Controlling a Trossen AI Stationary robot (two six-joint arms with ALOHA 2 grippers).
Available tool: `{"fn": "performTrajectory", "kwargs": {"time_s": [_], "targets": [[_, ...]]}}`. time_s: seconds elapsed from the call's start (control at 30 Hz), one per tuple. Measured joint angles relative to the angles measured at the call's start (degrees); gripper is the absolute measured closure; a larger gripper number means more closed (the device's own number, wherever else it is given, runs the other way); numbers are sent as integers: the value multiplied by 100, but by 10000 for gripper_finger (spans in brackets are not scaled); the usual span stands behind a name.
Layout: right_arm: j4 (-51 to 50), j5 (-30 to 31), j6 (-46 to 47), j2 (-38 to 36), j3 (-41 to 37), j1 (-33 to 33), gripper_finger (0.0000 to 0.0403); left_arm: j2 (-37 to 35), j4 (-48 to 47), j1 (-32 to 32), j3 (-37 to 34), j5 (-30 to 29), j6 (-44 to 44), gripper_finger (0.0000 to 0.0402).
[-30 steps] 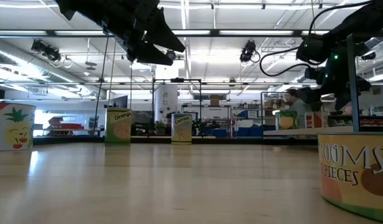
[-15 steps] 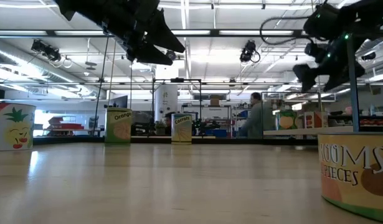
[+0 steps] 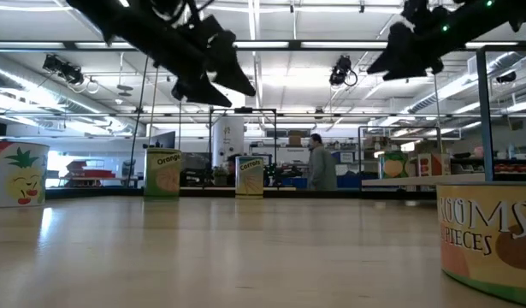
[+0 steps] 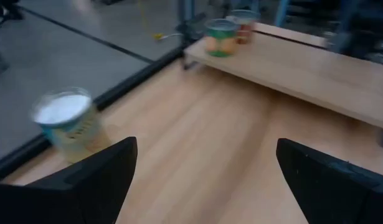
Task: Pick and place cans onto a shelf
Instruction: Put the canned carrots on the shelf
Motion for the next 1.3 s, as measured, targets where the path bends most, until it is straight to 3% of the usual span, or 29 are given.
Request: {"fn": "performTrajectory", "kwargs": {"time_s": [0.2, 0.47, 0.77, 0.9, 1.1, 1.3], "targets": [[152, -262, -157, 2, 0, 523, 55, 551, 610, 842, 2, 292, 370, 13], [-61, -278, -209, 8, 0, 851, 55, 1070, 1120, 1502, 2, 16, 801, 13], [127, -326, -214, 13, 0, 1063, 55, 1141, 1464, 2452, 10, 1142, 1066, 12], [124, -326, -122, 13, 0, 1097, 55, 1161, 1036, 2790, 323, 1766, 1139, 4], [144, -328, 1, 85, 0, 1098, 55, 1597, 97, 3004, 1041, 1833, 1602, 2], [147, -438, 102, 249, 0, 1133, 55, 2173, -141, 3101, 1555, 1823, 1833, 1]]}}
